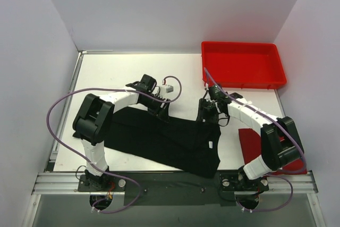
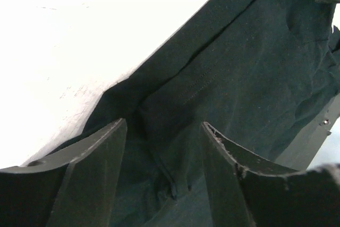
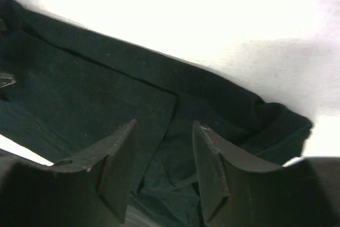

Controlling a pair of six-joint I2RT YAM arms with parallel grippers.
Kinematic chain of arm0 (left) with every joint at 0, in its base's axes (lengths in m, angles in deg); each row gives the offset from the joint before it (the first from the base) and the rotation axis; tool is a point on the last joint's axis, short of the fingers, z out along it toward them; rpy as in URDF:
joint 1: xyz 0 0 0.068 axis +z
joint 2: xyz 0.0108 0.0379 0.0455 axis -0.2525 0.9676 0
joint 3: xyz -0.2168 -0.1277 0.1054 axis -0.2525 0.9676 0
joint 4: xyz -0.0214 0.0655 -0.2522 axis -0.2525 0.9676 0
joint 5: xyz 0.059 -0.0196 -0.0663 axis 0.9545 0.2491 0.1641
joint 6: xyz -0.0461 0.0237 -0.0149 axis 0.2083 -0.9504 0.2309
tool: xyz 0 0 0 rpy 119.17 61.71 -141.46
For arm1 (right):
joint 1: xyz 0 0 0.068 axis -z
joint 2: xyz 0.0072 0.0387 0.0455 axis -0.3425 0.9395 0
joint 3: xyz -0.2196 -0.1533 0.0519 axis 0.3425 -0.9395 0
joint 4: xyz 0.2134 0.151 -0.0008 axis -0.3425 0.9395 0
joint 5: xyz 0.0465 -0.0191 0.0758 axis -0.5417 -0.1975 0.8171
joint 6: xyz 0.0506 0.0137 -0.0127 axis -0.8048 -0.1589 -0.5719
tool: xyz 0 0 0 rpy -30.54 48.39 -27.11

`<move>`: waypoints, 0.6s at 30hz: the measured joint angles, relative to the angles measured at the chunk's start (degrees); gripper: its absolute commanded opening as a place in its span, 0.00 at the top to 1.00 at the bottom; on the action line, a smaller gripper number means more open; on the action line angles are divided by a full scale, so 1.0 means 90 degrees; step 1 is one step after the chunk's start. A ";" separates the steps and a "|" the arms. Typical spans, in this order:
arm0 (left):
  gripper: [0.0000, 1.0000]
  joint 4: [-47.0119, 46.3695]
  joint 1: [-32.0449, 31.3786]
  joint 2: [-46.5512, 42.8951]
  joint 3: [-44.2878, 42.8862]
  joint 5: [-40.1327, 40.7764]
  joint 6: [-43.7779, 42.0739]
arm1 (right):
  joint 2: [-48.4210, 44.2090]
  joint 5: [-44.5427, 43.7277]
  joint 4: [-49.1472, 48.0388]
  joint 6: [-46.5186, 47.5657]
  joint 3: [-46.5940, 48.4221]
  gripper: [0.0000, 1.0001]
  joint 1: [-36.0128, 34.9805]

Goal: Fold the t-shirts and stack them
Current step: Fold the other side of the tshirt into a rectangle

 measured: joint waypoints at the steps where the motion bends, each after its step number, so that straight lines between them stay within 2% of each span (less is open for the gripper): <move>1: 0.30 0.0017 0.0017 -0.0063 -0.0002 0.0046 -0.0039 | -0.0002 -0.0073 0.0104 0.0053 0.0095 0.55 0.0000; 4: 0.27 0.0107 0.0090 -0.0308 -0.0039 0.0189 -0.0146 | -0.0053 -0.0335 0.0469 0.0274 0.0512 0.57 -0.0002; 6: 0.27 0.0214 0.0160 -0.0449 -0.0168 0.0219 -0.0199 | -0.0214 -0.0440 0.0600 0.0381 0.0731 0.70 -0.0053; 7: 0.30 0.0248 0.0185 -0.0508 -0.0240 0.0216 -0.0236 | -0.0338 -0.0478 0.0636 0.0437 0.0799 0.80 -0.0092; 8: 0.46 0.0257 0.0197 -0.0573 -0.0304 0.0214 -0.0253 | -0.0474 -0.0461 0.0653 0.0464 0.0828 0.87 -0.0180; 9: 0.55 0.0265 0.0199 -0.0629 -0.0352 0.0202 -0.0265 | -0.0600 -0.0393 0.0656 0.0466 0.0833 0.98 -0.0311; 10: 0.72 0.0265 0.0172 -0.0680 -0.0379 0.0175 -0.0260 | -0.0702 -0.0245 0.0656 0.0447 0.0828 1.00 -0.0481; 13: 0.97 0.0219 -0.0029 -0.0714 -0.0364 -0.0058 -0.0206 | -0.0789 0.0393 0.0408 0.0228 0.0588 1.00 -0.0857; 14: 1.00 0.0124 -0.0109 -0.0707 -0.0311 -0.0155 -0.0165 | -0.0789 0.0624 0.0253 0.0141 0.0374 1.00 -0.0935; 18: 1.00 -0.0291 -0.0401 -0.0627 0.0226 -0.0372 -0.0056 | -0.0653 0.1127 0.0068 -0.0177 -0.0605 1.00 -0.0954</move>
